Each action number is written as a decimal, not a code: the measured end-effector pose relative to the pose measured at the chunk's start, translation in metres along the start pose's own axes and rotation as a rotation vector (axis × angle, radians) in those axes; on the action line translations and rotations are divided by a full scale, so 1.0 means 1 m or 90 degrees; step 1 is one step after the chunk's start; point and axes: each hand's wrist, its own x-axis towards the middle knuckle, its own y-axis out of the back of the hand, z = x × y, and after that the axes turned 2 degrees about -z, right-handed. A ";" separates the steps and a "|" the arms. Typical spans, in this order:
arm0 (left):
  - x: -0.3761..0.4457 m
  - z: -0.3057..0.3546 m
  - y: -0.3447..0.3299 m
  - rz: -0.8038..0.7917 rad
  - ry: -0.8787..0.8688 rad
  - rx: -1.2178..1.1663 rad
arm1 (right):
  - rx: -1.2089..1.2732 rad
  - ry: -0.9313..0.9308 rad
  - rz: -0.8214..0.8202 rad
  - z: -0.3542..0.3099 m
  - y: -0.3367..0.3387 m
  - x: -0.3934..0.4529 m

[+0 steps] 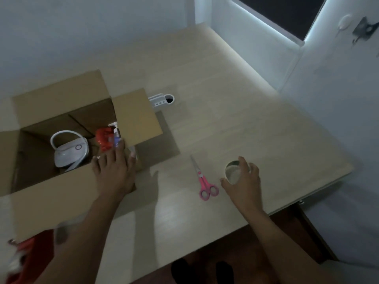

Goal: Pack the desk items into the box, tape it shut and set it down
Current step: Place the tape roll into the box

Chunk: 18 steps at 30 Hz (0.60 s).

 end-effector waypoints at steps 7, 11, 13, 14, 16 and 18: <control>0.005 -0.030 0.014 -0.061 0.055 -0.032 | 0.063 0.166 0.006 -0.131 0.011 0.015; 0.007 -0.066 0.026 -0.069 0.107 -0.066 | 0.063 0.267 -0.032 -0.206 -0.001 0.011; 0.008 -0.090 0.030 -0.064 0.128 -0.060 | 0.053 0.317 -0.068 -0.241 -0.017 0.007; 0.009 -0.104 0.031 -0.051 0.136 -0.057 | 0.049 0.338 -0.090 -0.259 -0.028 0.005; 0.010 -0.129 0.034 -0.044 0.159 -0.058 | 0.041 0.376 -0.139 -0.290 -0.052 -0.002; 0.013 -0.149 0.036 -0.054 0.187 -0.075 | 0.030 0.413 -0.188 -0.314 -0.075 -0.008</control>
